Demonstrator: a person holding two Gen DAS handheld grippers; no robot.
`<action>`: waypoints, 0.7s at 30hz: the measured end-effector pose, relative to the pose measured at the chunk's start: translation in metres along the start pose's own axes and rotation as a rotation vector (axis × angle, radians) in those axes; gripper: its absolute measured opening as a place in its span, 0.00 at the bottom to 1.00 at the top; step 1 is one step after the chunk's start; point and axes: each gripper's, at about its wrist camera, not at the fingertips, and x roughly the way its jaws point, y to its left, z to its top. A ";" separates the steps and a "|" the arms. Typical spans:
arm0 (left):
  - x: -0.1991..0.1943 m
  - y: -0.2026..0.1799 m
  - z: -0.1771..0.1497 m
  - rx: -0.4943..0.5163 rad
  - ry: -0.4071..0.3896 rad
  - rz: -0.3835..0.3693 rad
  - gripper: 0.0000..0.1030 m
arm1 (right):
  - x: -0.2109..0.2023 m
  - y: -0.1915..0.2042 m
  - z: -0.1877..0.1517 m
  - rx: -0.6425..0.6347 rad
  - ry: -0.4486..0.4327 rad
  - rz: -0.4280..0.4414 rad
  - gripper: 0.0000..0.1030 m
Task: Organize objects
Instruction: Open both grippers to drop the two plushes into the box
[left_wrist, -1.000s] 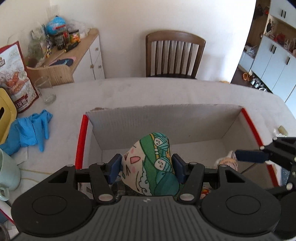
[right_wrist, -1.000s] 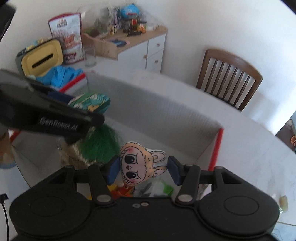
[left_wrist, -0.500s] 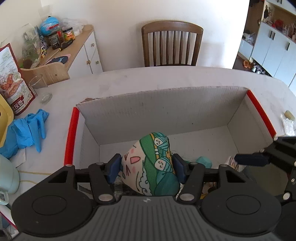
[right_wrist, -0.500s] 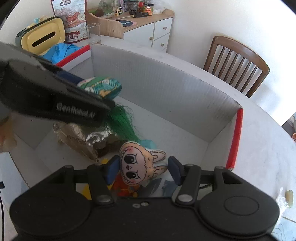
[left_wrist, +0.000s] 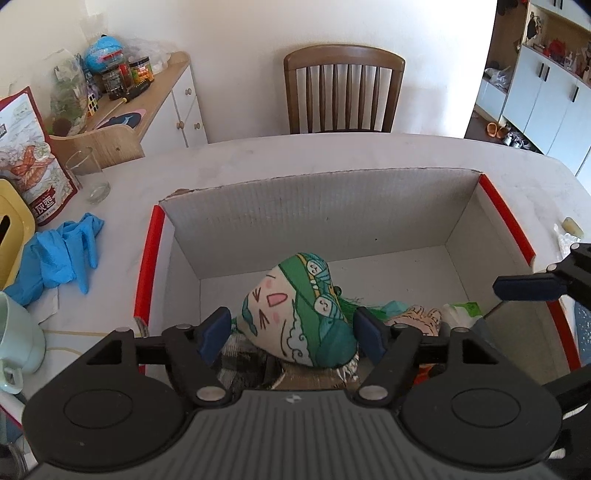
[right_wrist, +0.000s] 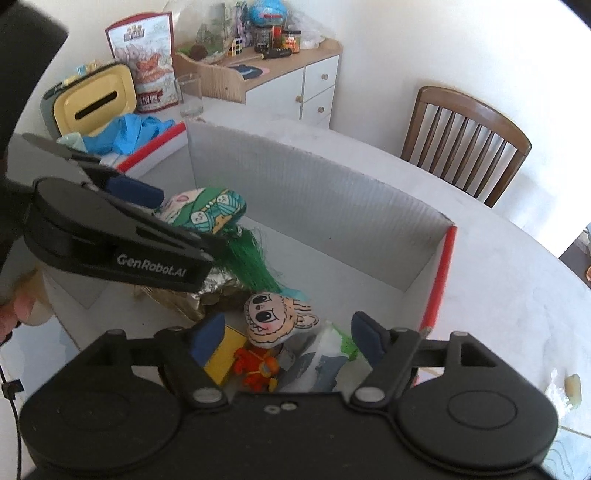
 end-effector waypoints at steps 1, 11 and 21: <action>-0.002 -0.001 -0.001 0.002 -0.002 0.002 0.71 | -0.003 -0.001 -0.001 0.006 -0.005 0.005 0.74; -0.043 -0.012 -0.005 0.015 -0.066 0.018 0.77 | -0.042 -0.011 -0.007 0.036 -0.067 0.065 0.77; -0.092 -0.037 -0.012 0.003 -0.137 -0.004 0.80 | -0.103 -0.025 -0.023 0.048 -0.161 0.113 0.85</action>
